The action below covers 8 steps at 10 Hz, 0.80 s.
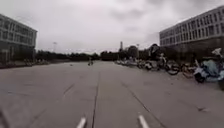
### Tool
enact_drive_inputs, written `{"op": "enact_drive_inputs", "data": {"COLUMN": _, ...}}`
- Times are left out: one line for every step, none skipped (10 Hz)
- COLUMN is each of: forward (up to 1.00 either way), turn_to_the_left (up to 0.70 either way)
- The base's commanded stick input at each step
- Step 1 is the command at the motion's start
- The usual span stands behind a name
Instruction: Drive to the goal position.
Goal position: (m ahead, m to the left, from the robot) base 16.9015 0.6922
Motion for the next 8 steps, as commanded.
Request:
{"op": "enact_drive_inputs", "data": {"forward": 1.0, "turn_to_the_left": -0.02}}
{"op": "enact_drive_inputs", "data": {"forward": 1.0, "turn_to_the_left": -0.02}}
{"op": "enact_drive_inputs", "data": {"forward": 1.0, "turn_to_the_left": -0.02}}
{"op": "enact_drive_inputs", "data": {"forward": 1.0, "turn_to_the_left": -0.02}}
{"op": "enact_drive_inputs", "data": {"forward": 1.0, "turn_to_the_left": -0.02}}
{"op": "enact_drive_inputs", "data": {"forward": 1.0, "turn_to_the_left": -0.02}}
{"op": "enact_drive_inputs", "data": {"forward": 1.0, "turn_to_the_left": -0.02}}
{"op": "enact_drive_inputs", "data": {"forward": 1.0, "turn_to_the_left": -0.02}}
